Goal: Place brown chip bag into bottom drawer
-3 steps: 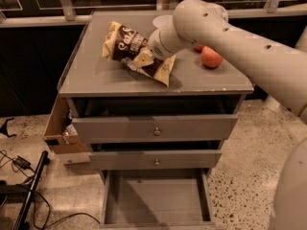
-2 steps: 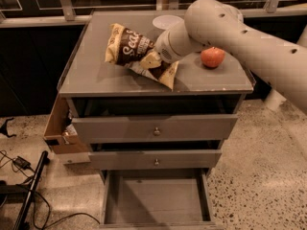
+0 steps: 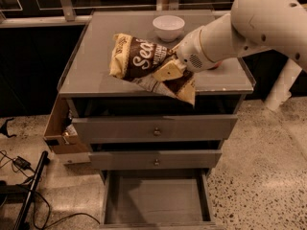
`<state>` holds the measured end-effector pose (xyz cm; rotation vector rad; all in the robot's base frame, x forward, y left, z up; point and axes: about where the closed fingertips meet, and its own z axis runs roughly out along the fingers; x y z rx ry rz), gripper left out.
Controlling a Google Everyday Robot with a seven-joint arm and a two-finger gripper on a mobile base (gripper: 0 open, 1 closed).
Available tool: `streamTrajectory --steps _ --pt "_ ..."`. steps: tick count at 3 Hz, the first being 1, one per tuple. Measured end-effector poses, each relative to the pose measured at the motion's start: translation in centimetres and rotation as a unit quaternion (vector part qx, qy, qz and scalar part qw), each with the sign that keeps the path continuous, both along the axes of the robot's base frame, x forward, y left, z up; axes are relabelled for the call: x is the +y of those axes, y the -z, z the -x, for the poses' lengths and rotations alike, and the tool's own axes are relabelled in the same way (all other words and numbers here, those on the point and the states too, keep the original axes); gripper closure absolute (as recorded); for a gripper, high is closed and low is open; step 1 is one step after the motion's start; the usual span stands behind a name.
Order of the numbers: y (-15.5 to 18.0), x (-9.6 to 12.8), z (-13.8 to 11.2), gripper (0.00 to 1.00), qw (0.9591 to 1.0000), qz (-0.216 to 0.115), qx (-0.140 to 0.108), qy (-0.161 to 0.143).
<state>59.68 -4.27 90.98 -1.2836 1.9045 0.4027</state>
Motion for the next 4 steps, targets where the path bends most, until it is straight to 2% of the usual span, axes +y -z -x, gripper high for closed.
streamTrajectory --steps 1,2,3,4 --pt "0.0 0.0 0.0 1.0 1.0 0.0 0.0 0.0" --pt "-1.6 0.4 3.1 1.0 0.9999 0.005 0.002 -0.011" --pt "-3.4 -0.3 7.8 1.0 0.9999 0.01 -0.001 0.005" --pt "-0.6 -1.5 11.1 1.0 0.9998 0.002 0.008 0.018"
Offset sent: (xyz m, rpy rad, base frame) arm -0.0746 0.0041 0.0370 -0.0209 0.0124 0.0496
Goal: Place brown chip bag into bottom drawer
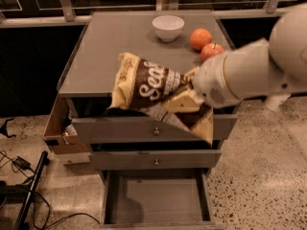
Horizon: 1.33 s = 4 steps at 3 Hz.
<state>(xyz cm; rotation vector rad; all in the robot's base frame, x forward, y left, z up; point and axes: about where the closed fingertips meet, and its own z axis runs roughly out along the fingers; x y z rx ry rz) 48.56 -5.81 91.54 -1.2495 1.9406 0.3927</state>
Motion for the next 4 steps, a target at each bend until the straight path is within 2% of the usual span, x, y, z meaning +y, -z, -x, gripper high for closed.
streamTrajectory --steps 1,2,3,4 --pt "8.0 -1.5 2.3 1.0 0.999 -0.019 0.04 0.003" --pt "16.0 -2.7 5.1 1.0 0.9931 -0.034 0.112 -0.003" --pt "17.0 -2.6 5.4 1.0 0.9919 -0.036 0.122 -0.005" --pt "17.8 -3.0 5.6 1.0 0.9923 -0.019 0.122 -0.006"
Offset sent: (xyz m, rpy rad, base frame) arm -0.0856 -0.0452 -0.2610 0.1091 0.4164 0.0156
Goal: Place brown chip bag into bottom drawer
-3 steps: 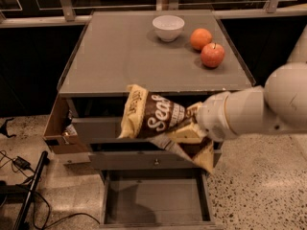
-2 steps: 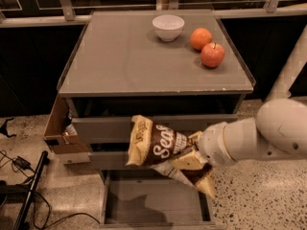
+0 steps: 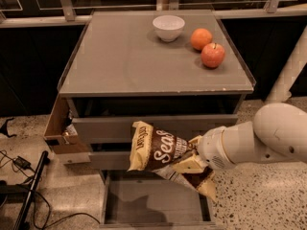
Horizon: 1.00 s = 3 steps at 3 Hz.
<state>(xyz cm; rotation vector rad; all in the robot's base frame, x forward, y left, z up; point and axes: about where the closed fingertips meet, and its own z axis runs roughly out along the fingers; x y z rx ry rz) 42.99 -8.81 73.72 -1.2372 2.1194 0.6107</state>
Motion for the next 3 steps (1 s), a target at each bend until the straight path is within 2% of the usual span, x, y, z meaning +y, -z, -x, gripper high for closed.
streamTrajectory --steps 1,2,3 --pt "7.3 -0.7 0.5 1.0 0.9993 -0.002 -0.031 -0.019" --pt "14.0 -1.2 -0.6 1.0 0.9968 -0.021 -0.066 -0.04" --pt "21.3 -1.3 -2.1 1.0 0.9956 -0.039 -0.063 -0.058"
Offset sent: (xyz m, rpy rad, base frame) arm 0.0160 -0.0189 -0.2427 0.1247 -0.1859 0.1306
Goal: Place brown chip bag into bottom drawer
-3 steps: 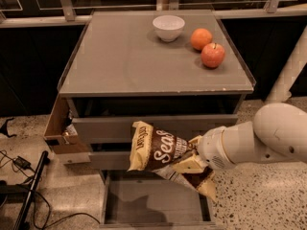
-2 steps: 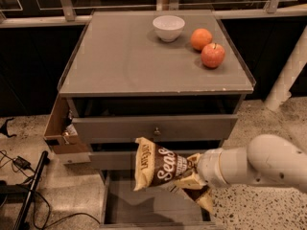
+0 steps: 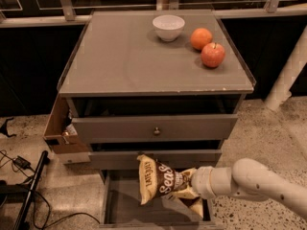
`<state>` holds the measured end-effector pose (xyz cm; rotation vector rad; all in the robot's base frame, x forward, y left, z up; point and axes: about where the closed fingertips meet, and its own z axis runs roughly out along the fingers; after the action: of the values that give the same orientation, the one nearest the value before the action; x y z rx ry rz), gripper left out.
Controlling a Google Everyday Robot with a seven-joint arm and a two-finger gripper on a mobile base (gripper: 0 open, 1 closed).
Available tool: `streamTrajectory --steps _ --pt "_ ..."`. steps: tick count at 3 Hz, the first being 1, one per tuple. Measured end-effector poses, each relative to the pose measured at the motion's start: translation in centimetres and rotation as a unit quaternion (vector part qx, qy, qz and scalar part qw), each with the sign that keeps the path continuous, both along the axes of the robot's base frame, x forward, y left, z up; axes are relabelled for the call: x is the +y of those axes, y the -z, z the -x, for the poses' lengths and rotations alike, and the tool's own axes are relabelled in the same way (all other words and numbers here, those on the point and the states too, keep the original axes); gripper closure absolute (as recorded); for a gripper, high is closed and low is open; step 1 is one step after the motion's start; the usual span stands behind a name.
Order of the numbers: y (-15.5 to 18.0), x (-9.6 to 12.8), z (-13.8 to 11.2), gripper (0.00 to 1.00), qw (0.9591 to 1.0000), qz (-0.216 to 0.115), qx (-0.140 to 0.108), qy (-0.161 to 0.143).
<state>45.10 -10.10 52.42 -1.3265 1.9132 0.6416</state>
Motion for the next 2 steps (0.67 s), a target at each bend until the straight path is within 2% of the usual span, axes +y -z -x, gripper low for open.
streamTrajectory --steps 1,2 --pt "3.7 1.4 1.5 1.0 0.9993 -0.024 0.03 -0.004" --pt "6.7 0.5 1.4 1.0 0.9995 0.023 -0.004 -0.023"
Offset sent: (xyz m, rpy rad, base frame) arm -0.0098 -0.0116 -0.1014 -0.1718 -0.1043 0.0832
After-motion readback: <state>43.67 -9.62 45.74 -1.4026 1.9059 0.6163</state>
